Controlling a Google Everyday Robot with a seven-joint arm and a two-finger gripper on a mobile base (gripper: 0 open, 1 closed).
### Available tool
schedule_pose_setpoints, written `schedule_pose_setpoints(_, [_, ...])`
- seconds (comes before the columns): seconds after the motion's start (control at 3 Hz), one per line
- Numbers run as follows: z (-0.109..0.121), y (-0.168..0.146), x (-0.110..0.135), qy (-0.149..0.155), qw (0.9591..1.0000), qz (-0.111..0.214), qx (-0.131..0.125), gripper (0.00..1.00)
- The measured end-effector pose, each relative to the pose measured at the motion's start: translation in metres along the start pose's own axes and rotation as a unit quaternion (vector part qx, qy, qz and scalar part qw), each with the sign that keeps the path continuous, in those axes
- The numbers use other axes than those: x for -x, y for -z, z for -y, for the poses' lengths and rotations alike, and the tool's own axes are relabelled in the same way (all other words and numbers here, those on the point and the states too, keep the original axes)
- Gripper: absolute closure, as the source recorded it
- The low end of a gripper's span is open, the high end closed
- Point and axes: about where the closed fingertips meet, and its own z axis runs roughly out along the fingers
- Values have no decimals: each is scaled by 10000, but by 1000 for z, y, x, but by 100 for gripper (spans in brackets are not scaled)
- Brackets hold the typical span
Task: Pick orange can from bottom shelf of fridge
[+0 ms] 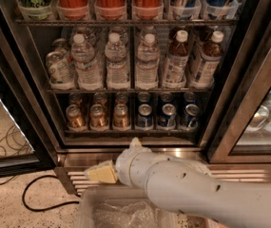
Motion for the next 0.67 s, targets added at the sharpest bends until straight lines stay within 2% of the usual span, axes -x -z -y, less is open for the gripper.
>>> schedule_pose_setpoints(0.33, [-8,-21,-52,-320,9990,-312,94,0])
schedule_pose_setpoints(0.67, [-21,-51,-103,-523,9954,-755,259,0])
